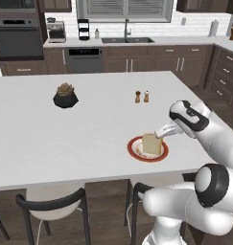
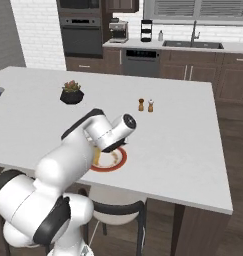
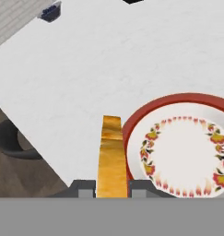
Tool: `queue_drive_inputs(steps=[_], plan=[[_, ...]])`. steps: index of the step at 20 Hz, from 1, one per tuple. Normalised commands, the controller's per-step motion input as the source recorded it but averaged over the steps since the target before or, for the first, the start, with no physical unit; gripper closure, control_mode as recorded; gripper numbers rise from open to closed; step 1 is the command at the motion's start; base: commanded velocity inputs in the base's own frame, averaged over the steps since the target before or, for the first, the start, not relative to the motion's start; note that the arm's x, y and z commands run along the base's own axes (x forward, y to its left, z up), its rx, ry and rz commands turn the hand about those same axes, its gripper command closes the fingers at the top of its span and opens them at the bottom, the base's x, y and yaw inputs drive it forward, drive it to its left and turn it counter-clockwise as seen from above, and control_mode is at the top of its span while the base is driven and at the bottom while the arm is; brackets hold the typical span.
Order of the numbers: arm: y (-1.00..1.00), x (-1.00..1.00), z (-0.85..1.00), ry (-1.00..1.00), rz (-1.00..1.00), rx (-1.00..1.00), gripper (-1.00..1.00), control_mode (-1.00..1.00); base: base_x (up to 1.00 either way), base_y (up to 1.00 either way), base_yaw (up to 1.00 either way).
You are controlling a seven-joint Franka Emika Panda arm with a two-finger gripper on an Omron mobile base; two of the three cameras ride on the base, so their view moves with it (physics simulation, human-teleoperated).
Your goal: Start the toaster. Once the lever pops up, take the bread to the plate on the dining counter.
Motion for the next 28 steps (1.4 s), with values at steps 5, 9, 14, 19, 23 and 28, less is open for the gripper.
queue_drive_inputs(steps=[5,9,14,19,23,28], plan=[[0.0,0.0,-0.25,0.0,0.0,0.0,1.0,-1.0,0.0,0.0,0.0],[0.0,0.05,-0.15,-0.01,0.0,0.0,1.0,-1.0,0.0,0.0,0.0],[0.0,0.17,-0.01,-0.03,0.0,0.0,1.0,-1.0,0.0,0.0,0.0],[0.0,0.17,-0.01,-0.04,0.0,0.0,1.0,-1.0,0.0,0.0,0.0],[0.0,0.06,-0.1,-0.03,0.0,0.0,1.0,-1.0,0.0,0.0,0.0],[0.0,0.03,-0.11,-0.01,0.0,0.0,1.0,-1.0,0.0,0.0,0.0]])
